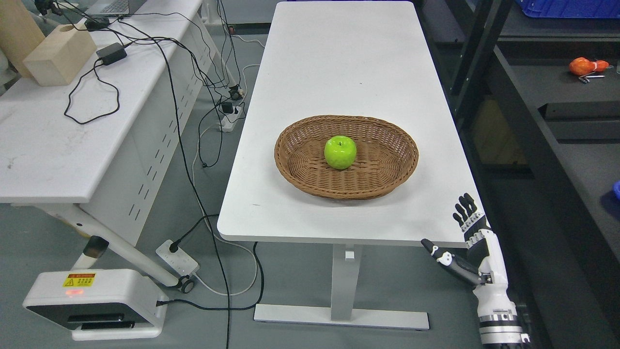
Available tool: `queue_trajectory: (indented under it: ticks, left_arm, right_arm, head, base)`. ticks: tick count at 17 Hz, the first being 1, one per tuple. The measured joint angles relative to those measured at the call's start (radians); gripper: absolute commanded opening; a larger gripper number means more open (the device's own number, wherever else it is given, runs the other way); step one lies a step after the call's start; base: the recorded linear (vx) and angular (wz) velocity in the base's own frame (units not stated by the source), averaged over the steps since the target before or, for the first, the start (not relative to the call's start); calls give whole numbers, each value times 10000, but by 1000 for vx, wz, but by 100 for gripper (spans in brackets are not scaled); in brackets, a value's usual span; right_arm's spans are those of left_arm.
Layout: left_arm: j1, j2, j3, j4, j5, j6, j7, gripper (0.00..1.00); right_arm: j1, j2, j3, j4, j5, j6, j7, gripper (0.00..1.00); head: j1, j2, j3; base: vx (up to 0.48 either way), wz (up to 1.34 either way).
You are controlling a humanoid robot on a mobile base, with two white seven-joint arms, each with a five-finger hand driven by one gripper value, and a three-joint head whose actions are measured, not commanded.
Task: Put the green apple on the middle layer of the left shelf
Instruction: 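Raise the right hand and move it toward the wicker basket, then lower the right hand over the green apple in the basket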
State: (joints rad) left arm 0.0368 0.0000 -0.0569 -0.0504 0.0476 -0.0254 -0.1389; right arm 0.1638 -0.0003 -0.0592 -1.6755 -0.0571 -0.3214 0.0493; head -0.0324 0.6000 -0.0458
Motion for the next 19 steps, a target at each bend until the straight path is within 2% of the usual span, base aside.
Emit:
queue_trajectory:
  ticks: [2,8,14,16,19]
  left_arm:
    - [0,0,0,0,0,0,0,100]
    - [1,0,0,-1,0,0,-4,100]
    - [0,0,0,0,0,-2,-4,100]
    - [0,0,0,0,0,-9,-4,100]
    - [-1,0,3,0,0,-57,-4,100]
  right_arm:
    - [-39,-252,-64,-53,449,-488,103,100]
    - [-376,-1766,-253,-187,3972,-1345,69,100]
    - [-880,-2817,-468,-272,5134,-2656,204,100]
    - [-1194,-3089,-237,-289,5654,-2677,1078,100]
    - [-1395,-3354,249,-306,6231,-2585,1653,100]
  head:
    - [0,0,0]
    - [0,0,0]
    - [0,0,0]
    - [0,0,0]
    - [0,0,0]
  base:
    - [120,95]
    - [154,85]
    - [193,87]
    - [189,63]
    - [165,35]
